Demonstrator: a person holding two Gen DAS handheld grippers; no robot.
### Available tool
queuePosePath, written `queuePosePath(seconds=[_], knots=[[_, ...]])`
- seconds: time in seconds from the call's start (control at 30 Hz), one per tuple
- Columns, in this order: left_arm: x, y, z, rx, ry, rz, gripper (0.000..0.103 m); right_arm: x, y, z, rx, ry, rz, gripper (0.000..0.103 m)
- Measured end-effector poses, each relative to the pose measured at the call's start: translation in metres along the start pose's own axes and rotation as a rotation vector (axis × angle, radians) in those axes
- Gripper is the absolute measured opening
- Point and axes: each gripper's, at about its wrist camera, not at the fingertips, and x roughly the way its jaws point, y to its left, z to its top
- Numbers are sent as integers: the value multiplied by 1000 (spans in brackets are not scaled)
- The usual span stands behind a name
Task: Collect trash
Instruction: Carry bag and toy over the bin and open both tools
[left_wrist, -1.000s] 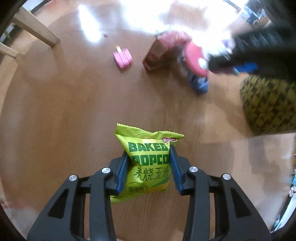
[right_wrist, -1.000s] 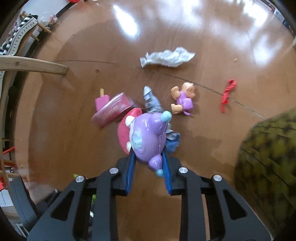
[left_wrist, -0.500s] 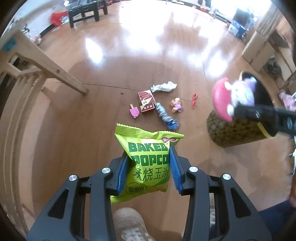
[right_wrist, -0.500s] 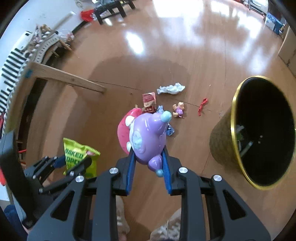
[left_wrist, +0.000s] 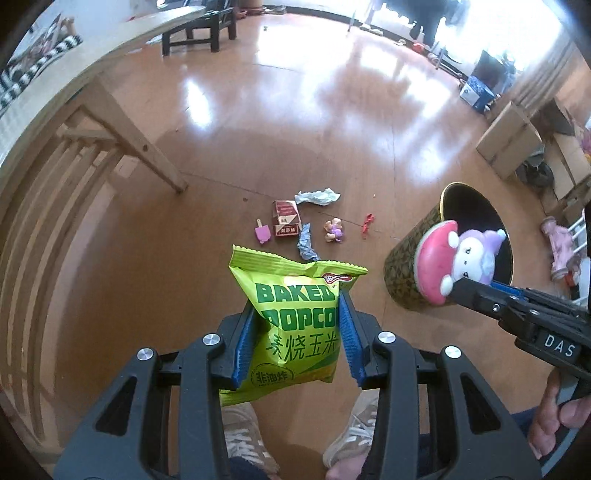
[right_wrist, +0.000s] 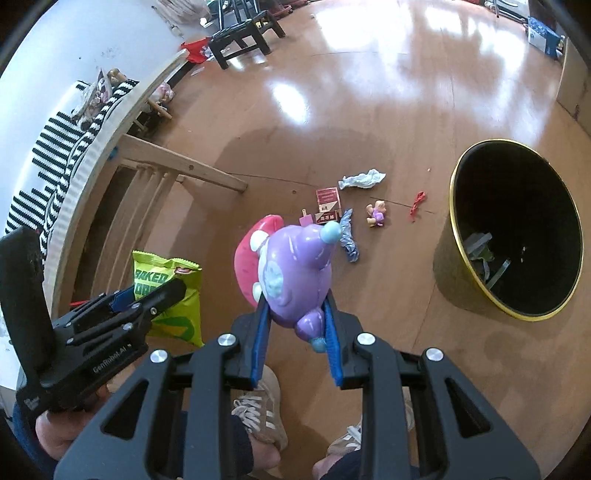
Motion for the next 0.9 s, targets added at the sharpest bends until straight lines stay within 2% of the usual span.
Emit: queuePosePath(seconds=[0.2, 0.63, 0.9], knots=[[10, -12, 4, 39, 1, 15, 41, 5, -1, 7, 7, -7, 8, 28], [16, -21, 7, 54, -3, 32, 41, 8, -10, 12, 26, -8, -4, 28], [18, -51, 15, 106, -10, 24, 41, -8, -42, 16, 83, -42, -32, 28]])
